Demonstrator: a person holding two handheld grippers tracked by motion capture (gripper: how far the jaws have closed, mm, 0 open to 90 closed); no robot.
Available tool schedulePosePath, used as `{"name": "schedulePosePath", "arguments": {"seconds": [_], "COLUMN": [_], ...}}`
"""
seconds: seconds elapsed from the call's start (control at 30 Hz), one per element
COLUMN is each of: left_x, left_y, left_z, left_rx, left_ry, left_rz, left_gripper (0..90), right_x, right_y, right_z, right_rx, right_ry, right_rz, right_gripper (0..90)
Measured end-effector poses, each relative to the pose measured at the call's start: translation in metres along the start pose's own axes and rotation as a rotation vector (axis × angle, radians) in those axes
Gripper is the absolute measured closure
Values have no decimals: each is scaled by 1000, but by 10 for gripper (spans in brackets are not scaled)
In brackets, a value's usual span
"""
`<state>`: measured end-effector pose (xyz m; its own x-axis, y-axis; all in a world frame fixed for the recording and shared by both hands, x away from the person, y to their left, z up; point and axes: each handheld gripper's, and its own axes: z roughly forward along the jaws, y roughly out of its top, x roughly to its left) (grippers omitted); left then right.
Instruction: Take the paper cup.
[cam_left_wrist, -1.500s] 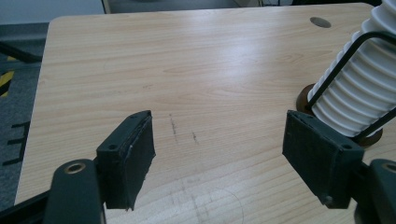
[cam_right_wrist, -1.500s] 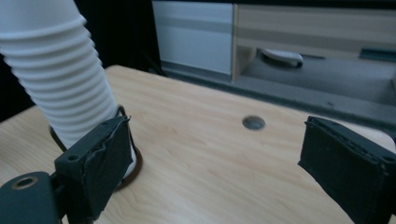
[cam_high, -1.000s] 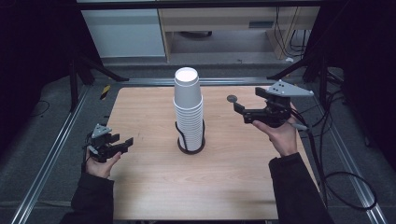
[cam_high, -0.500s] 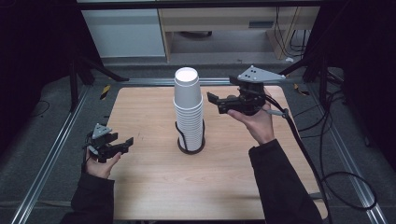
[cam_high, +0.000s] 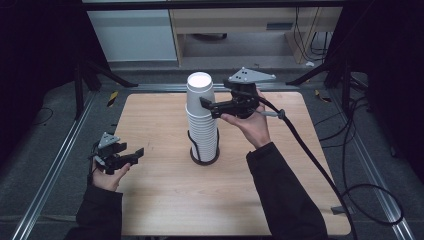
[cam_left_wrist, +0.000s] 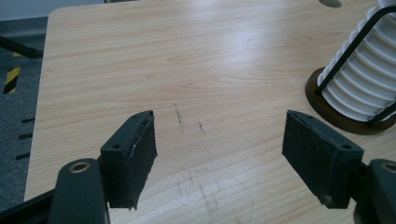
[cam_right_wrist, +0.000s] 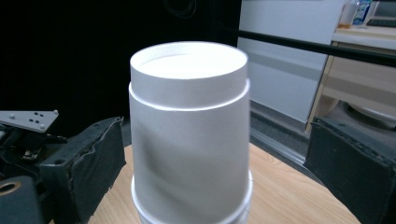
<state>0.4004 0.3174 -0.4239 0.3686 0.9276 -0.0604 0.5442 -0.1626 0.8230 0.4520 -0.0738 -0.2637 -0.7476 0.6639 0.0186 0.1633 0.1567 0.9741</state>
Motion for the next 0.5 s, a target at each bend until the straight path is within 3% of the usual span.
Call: {"name": "schedulePosePath", "arguments": {"seconds": [0.5], "left_x": [-1], "left_y": [0], "left_z": [0], "left_rx": [3], "left_ry": [-8], "left_rz": [6], "left_gripper": [242], "right_x": [6], "right_y": [-22], "right_z": [41], "right_rx": [38], "right_ry": [14], "right_rz": [31], "right_gripper": [34]}}
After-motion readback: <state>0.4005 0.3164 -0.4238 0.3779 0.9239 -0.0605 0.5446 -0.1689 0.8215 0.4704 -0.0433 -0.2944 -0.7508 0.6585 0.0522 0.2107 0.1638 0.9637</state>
